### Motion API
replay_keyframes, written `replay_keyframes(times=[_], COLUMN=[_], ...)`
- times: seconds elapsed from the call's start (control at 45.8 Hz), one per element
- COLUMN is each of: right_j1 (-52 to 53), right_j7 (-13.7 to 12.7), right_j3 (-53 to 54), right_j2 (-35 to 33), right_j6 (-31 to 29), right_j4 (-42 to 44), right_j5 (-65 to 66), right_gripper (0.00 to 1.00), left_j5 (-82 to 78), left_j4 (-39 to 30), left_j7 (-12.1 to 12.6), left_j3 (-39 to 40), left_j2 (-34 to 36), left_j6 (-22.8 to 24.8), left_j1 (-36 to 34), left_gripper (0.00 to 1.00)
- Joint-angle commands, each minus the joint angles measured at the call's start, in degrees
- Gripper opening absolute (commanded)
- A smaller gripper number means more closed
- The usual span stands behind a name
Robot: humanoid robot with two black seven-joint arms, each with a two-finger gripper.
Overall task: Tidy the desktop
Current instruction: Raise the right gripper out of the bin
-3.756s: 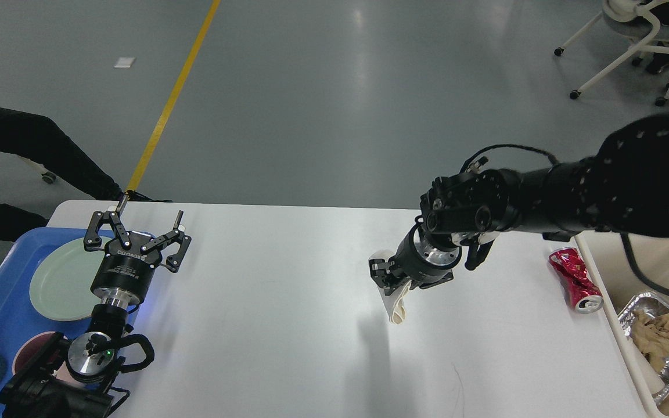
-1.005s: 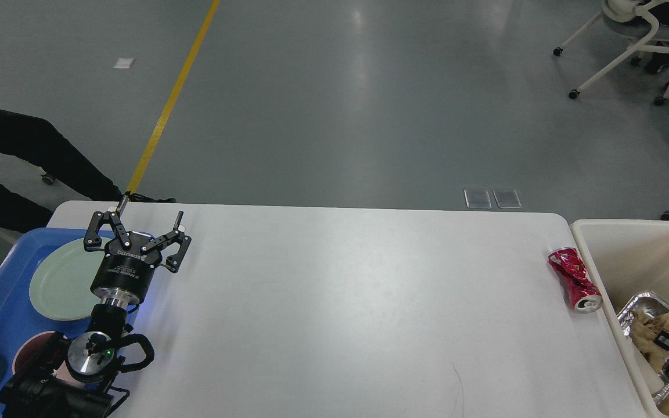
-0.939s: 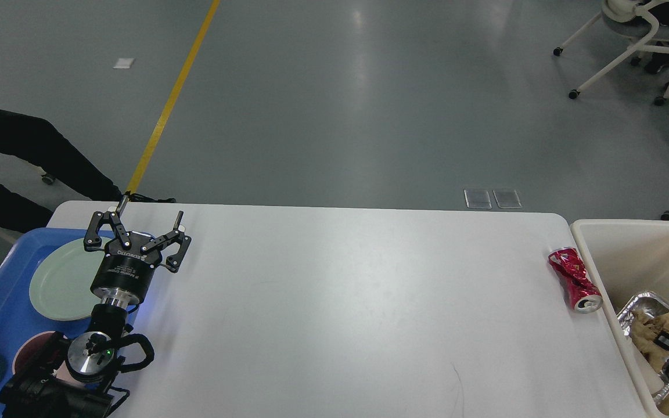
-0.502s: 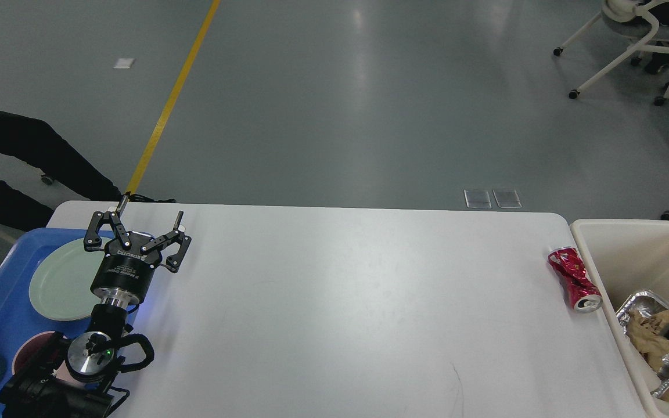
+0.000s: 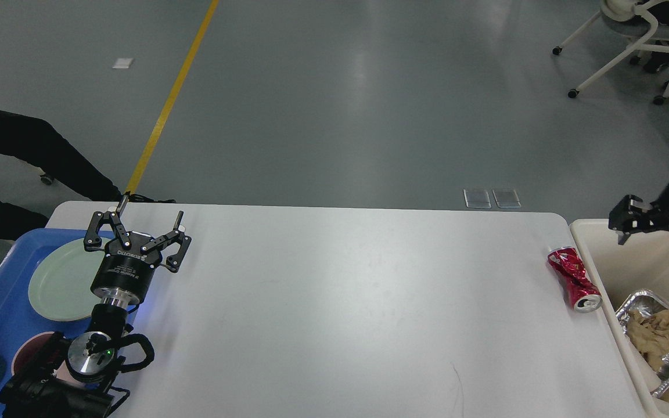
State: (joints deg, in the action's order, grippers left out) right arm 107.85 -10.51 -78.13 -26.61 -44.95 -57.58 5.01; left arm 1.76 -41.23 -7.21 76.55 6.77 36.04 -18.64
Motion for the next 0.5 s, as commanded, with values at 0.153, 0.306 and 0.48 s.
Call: replay_keyframes(times=[0.153, 0.306, 0.48], right_j1=[25.55, 37.68, 40.07], right_j7=[-0.03, -0.03, -0.03], right_j3=[1.76, 2.28, 2.55], right_j2=[2.44, 2.88, 3.23], right_j6=[-10.05, -10.05, -5.33], right_j4=[-18.25, -31.0, -36.38], right_j5=[-1.06, -1.15, -1.15], right_gripper=[1.0, 1.0, 1.0], left_j5=[0.0, 0.0, 0.0], left_j4=[0.01, 0.01, 0.01], left_j7=[0.0, -0.09, -0.09], left_j3=[0.0, 0.0, 0.0], left_j2=[0.0, 0.0, 0.0], left_j6=[0.0, -0.09, 0.0], left_j1=[0.0, 0.0, 0.0], left_gripper=[0.97, 0.97, 0.97])
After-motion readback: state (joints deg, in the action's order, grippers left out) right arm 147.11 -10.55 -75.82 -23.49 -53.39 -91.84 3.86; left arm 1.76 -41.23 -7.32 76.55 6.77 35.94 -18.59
